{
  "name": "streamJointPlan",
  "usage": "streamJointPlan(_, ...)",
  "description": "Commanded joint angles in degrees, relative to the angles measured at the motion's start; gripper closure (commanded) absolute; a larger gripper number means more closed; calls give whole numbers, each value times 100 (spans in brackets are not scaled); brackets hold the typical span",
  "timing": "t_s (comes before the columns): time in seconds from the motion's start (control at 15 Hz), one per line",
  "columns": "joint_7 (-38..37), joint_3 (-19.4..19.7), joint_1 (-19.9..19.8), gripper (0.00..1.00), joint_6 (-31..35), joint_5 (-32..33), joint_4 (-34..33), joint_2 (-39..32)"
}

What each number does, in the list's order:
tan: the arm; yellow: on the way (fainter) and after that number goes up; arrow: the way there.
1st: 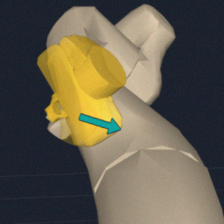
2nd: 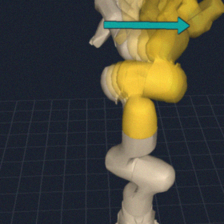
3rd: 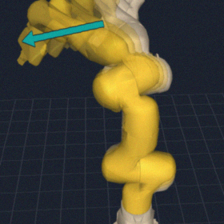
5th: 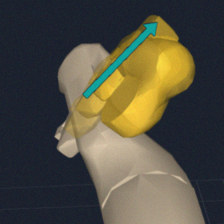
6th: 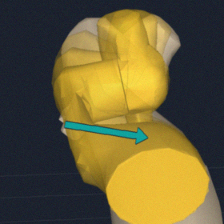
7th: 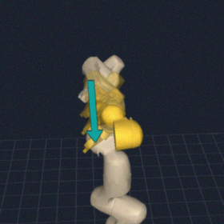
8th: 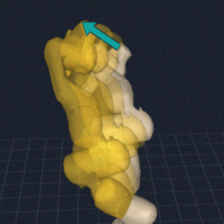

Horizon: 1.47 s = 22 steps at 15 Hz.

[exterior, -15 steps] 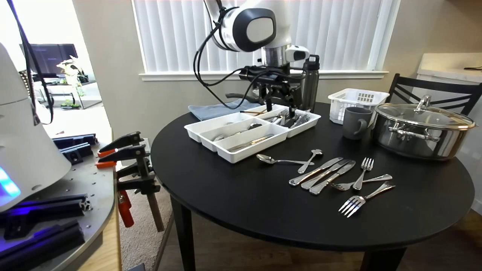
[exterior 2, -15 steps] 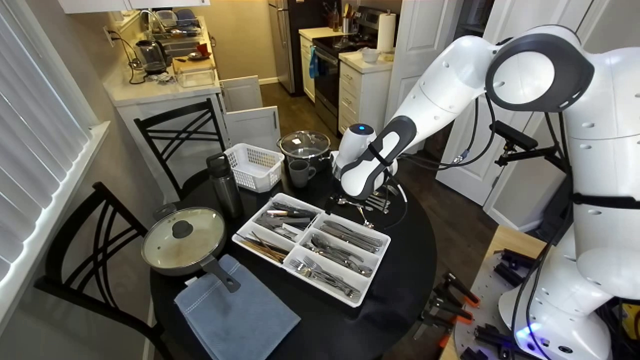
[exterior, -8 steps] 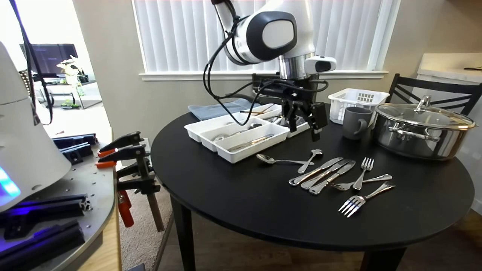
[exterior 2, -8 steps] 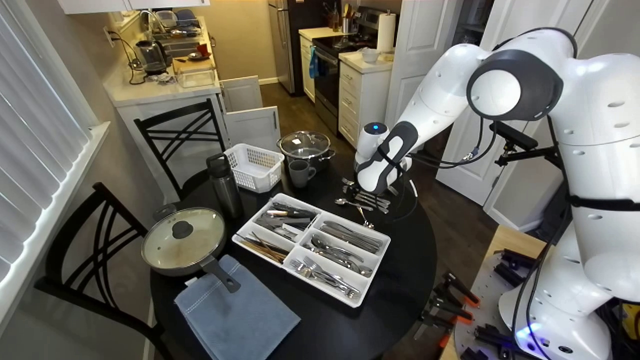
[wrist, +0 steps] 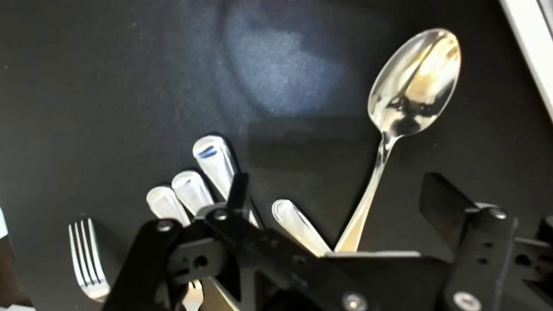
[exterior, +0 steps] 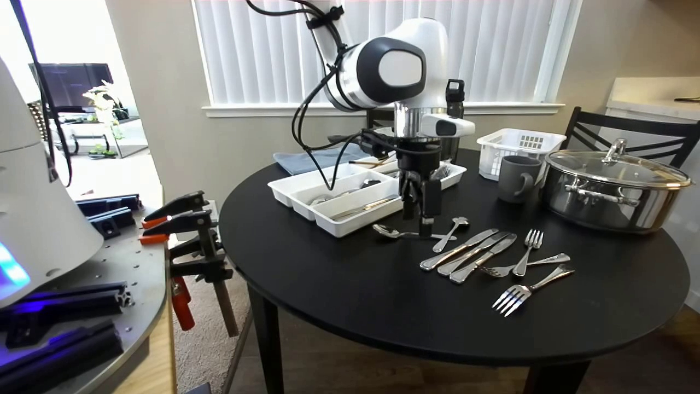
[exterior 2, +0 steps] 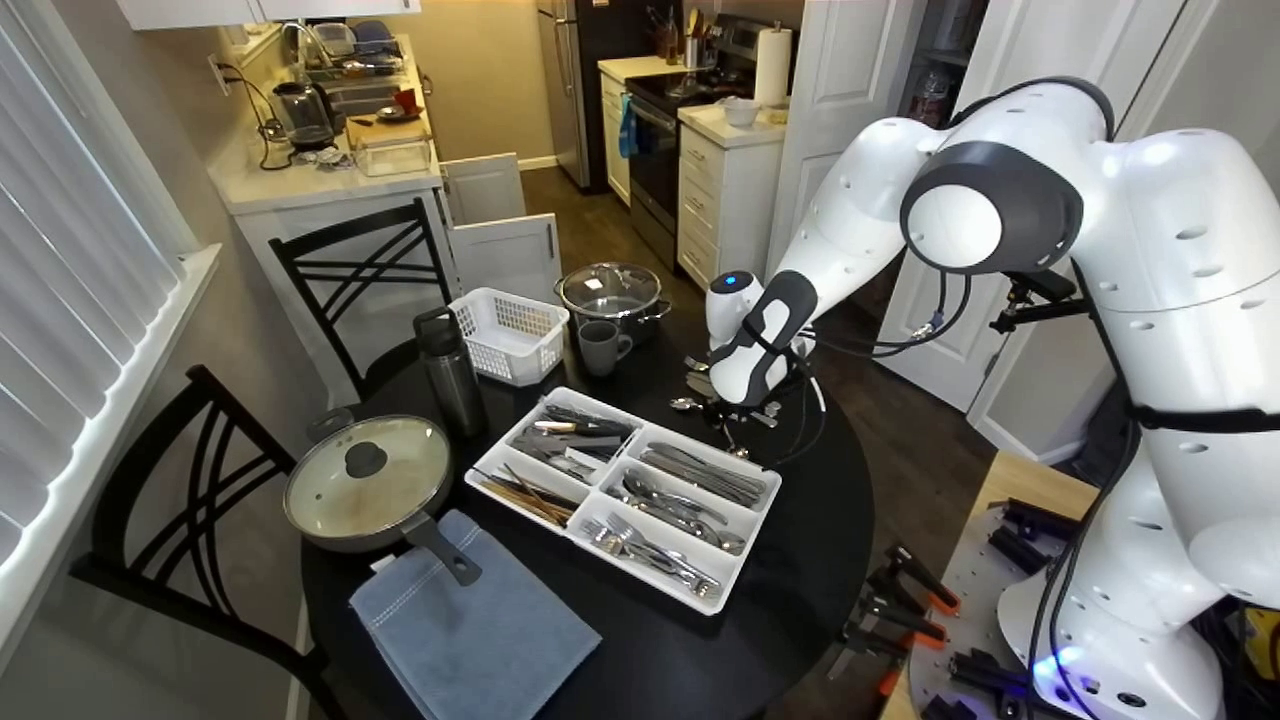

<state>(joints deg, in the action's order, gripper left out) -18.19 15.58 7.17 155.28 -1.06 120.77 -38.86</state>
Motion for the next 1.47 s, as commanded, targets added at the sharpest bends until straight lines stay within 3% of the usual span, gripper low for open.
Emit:
streamJointPlan(0.0, -132, -438, -558, 0, 32, -526, -2, 9)
streamJointPlan(0.33, 171, -1143, -1434, 0, 659, -1446, 69, -74)
streamJointPlan(0.8, 327, -1582, -1848, 0, 1071, -1664, -28, -308)
streamJointPlan(0.87, 335, -1624, -1872, 25, 1119, -1667, -33, -330)
streamJointPlan(0.93, 306, -1622, -1851, 26, 1125, -1651, -39, -343)
streamJointPlan(1.4, 279, -1610, -1816, 72, 1077, -1628, -83, -337)
